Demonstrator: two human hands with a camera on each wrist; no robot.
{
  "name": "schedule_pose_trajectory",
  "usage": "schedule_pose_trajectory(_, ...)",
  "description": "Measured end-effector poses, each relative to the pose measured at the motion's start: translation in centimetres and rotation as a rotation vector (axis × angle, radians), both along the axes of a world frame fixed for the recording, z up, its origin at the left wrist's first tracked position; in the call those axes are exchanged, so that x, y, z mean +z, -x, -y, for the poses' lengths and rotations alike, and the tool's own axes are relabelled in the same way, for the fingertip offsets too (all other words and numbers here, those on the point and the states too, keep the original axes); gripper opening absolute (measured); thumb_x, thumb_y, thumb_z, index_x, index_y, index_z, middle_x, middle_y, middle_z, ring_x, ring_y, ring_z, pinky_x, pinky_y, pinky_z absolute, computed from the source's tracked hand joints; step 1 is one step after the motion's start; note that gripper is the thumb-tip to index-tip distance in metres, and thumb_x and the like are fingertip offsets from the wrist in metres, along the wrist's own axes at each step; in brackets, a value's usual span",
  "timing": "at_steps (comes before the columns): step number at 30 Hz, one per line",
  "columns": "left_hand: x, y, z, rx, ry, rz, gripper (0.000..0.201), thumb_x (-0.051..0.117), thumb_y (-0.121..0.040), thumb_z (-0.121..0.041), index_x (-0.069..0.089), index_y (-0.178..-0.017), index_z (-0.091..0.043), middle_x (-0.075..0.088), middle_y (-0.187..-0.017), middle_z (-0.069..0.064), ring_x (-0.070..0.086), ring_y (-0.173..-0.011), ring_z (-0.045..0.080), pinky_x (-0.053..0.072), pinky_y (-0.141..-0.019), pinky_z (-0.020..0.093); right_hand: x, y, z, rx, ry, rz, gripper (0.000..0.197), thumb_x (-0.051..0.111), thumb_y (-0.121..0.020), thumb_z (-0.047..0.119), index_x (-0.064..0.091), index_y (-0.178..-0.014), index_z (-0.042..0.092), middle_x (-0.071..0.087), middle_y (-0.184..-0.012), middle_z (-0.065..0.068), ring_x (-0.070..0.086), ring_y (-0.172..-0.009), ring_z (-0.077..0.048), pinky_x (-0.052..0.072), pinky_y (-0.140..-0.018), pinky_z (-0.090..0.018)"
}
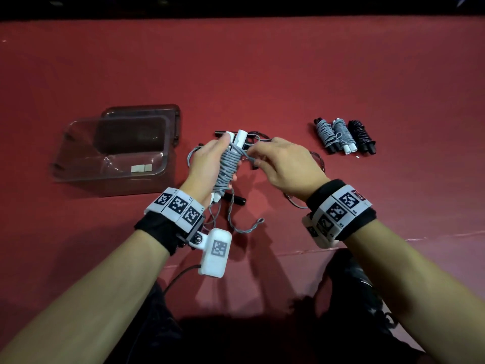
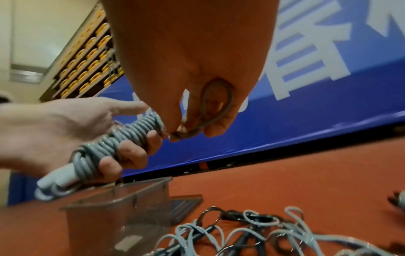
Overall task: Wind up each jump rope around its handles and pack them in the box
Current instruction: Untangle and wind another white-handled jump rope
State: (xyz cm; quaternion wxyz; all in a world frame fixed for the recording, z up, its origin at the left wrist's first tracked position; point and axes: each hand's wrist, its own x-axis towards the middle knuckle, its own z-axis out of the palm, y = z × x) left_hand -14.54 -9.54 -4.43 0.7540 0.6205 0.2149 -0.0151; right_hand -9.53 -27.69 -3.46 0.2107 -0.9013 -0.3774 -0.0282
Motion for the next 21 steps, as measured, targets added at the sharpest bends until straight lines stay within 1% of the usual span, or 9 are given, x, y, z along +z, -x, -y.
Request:
schedule_pose_trajectory(4, -0.6, 0.3, 0.5, 0.044, -0.216, 0.006, 0.033, 0.065, -0.095, -0.04, 0.064, -0.094, -0.007, 0.063, -0.076, 0.01, 0.057, -0.055, 0.019, 0.045, -0.053, 0.03, -0.1, 1.0, -1.2, -0.042, 0.249, 0.17, 0.01, 0.055, -0.088, 0.014, 0.058, -0.097, 0.016, 0.067, -0.085, 0.0, 0.065, -0.076, -0.032, 0.047, -0.073, -0.039)
schedule_pose_trajectory(6, -0.7, 0.4, 0.7, 0.03, -0.466, 0.037, 0.029, 0.063, -0.096, -0.04, 0.064, -0.093, -0.012, 0.059, -0.073, 0.002, 0.051, -0.058, 0.009, 0.042, -0.055, 0.023, 0.2, 1.6, -1.5, -0.095, 0.377, 0.146, 0.013, 0.051, -0.087, 0.01, 0.05, -0.099, 0.015, 0.058, -0.081, 0.002, 0.059, -0.064, -0.031, 0.033, -0.057, -0.034)
schedule_pose_trajectory(8, -0.8, 0.5, 0.8, -0.027, -0.613, 0.083, 0.025, 0.06, -0.093, -0.047, 0.062, -0.093, -0.021, 0.063, -0.077, 0.0, 0.054, -0.064, 0.011, 0.043, -0.062, 0.03, 0.7, 2.1, -1.6, -0.11, 0.478, 0.09, 0.014, 0.045, -0.091, 0.008, 0.037, -0.1, 0.016, 0.042, -0.072, 0.005, 0.04, -0.052, -0.025, 0.017, -0.05, -0.033)
schedule_pose_trajectory(10, -1.0, 0.7, 1.0, -0.077, -0.692, 0.109, 0.025, 0.056, -0.091, -0.052, 0.06, -0.094, -0.027, 0.063, -0.077, -0.004, 0.059, -0.071, 0.018, 0.045, -0.065, 0.037, 0.6, 2.3, -1.6, -0.096, 0.469, -0.018, 0.015, 0.042, -0.094, 0.007, 0.033, -0.103, 0.016, 0.038, -0.068, 0.004, 0.034, -0.052, -0.026, 0.021, -0.05, -0.035)
schedule_pose_trajectory(12, -1.0, 0.6, 1.1, -0.078, -0.711, 0.103, 0.023, 0.056, -0.095, -0.048, 0.06, -0.096, -0.025, 0.062, -0.075, -0.005, 0.061, -0.069, 0.02, 0.046, -0.063, 0.037, -0.2, 1.9, -1.5, -0.148, 0.231, -0.293, 0.009, 0.043, -0.096, 0.01, 0.041, -0.103, 0.015, 0.05, -0.074, -0.002, 0.046, -0.065, -0.031, 0.032, -0.058, -0.038)
schedule_pose_trajectory(14, -0.6, 0.3, 0.9, -0.011, -0.485, 0.066, 0.022, 0.057, -0.1, -0.037, 0.062, -0.094, -0.017, 0.063, -0.072, 0.002, 0.06, -0.056, 0.02, 0.046, -0.053, 0.034, -0.7, 1.6, -1.5, -0.24, -0.129, -0.579, 0.009, 0.045, -0.097, 0.013, 0.05, -0.095, 0.02, 0.061, -0.082, -0.001, 0.053, -0.072, -0.023, 0.039, -0.066, -0.037)
schedule_pose_trajectory(17, 0.6, 0.0, -0.1, -0.02, 0.115, -0.049, 0.033, 0.053, -0.101, -0.035, 0.067, -0.091, -0.006, 0.065, -0.073, 0.012, 0.053, -0.05, 0.024, 0.041, -0.042, 0.029, -0.5, 1.5, -1.2, -0.208, -0.54, -0.757, 0.023, 0.054, -0.101, 0.011, 0.062, -0.082, 0.021, 0.062, -0.074, 0.009, 0.047, -0.063, -0.006, 0.038, -0.063, -0.024)
schedule_pose_trajectory(19, 1.0, 0.1, -0.7, -0.127, 0.301, -0.115, 0.04, 0.048, -0.1, -0.038, 0.066, -0.092, -0.004, 0.063, -0.075, 0.011, 0.051, -0.05, 0.024, 0.039, -0.042, 0.028, -0.2, 1.1, -1.0, -0.163, -0.644, -0.776, 0.014, 0.059, -0.102, 0.01, 0.067, -0.091, 0.015, 0.065, -0.077, 0.005, 0.052, -0.063, -0.002, 0.04, -0.062, -0.016)
schedule_pose_trajectory(21, 1.3, 0.6, -0.9, -0.243, 0.419, -0.151, 0.037, 0.049, -0.099, -0.039, 0.063, -0.095, -0.006, 0.059, -0.076, 0.011, 0.049, -0.049, 0.023, 0.037, -0.042, 0.025, 0.0, 0.6, -0.6, -0.137, -0.708, -0.793, 0.006, 0.065, -0.098, 0.01, 0.066, -0.104, 0.013, 0.066, -0.086, 0.0, 0.056, -0.069, -0.006, 0.044, -0.065, -0.017)
